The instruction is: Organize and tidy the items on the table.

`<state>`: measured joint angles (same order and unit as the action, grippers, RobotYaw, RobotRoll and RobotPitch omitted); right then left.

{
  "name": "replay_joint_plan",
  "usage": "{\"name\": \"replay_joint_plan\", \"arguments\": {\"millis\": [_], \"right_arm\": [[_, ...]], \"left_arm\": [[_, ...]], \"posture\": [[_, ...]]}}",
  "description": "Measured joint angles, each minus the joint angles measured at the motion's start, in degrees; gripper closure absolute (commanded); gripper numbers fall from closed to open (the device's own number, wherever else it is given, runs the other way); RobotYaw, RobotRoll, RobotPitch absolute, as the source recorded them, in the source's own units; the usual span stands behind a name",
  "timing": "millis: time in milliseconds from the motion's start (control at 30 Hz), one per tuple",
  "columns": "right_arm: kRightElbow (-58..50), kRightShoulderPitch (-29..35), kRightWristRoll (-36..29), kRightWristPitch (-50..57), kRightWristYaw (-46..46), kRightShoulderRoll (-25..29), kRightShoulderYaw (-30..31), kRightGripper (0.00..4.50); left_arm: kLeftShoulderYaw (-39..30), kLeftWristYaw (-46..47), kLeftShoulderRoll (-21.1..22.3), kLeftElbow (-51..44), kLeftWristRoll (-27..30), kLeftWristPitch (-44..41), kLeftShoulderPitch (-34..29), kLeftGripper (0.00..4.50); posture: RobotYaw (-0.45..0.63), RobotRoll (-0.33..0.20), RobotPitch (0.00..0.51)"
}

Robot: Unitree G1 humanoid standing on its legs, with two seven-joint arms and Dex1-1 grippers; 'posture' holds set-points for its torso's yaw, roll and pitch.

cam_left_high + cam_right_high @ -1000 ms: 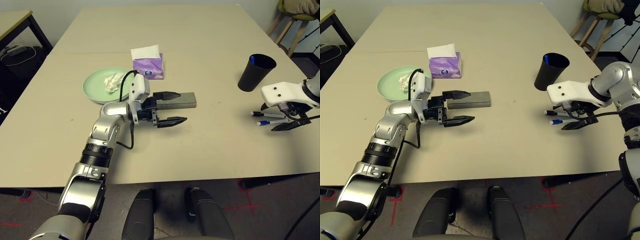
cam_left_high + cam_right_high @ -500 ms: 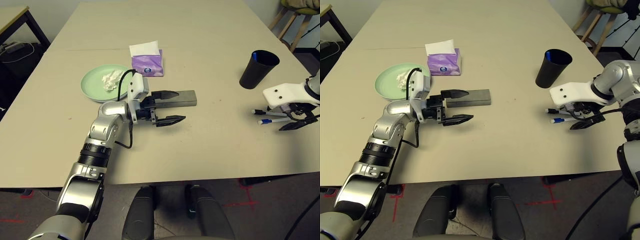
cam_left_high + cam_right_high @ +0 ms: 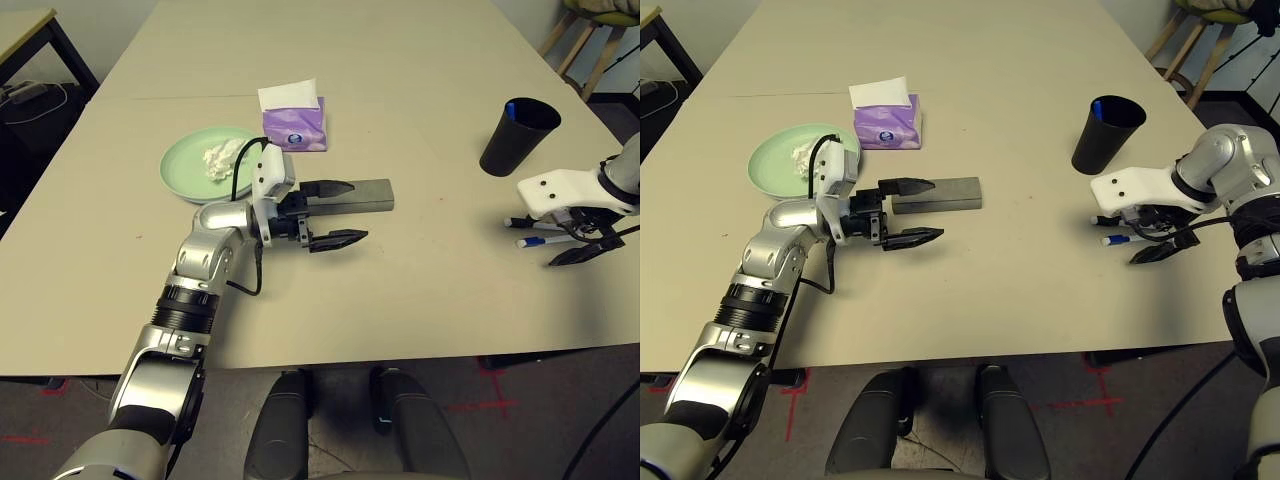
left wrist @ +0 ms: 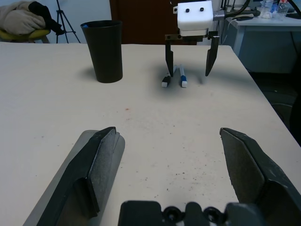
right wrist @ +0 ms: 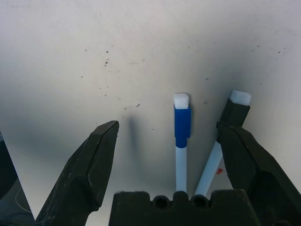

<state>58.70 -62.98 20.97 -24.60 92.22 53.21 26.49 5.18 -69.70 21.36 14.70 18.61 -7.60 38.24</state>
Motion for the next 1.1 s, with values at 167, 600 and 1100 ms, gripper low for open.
{"name": "replay_joint_plan", "arguments": {"millis": [167,600,1100], "right_arm": [[0.1,-0.8,-0.7,0.0,0.0,0.0,0.5,0.0],[1.4,-1.8,0.7,-1.8,0.0,-0.3,0.9,0.0],[2.2,-1.8,0.0,-2.2,0.1,-0.4,0.9,0.0]], "left_arm": [[-0.1,0.0,0.0,0.8,0.0,0.4,1.1,0.02],[-0.2,0.0,0.0,2.4,0.0,1.6,1.6,0.02],[-0.2,0.0,0.1,4.2,-0.1,2.4,3.0,0.02]], "posture": [[0.12,0.0,0.2],[0.12,0.0,0.187],[0.12,0.0,0.174]]}}
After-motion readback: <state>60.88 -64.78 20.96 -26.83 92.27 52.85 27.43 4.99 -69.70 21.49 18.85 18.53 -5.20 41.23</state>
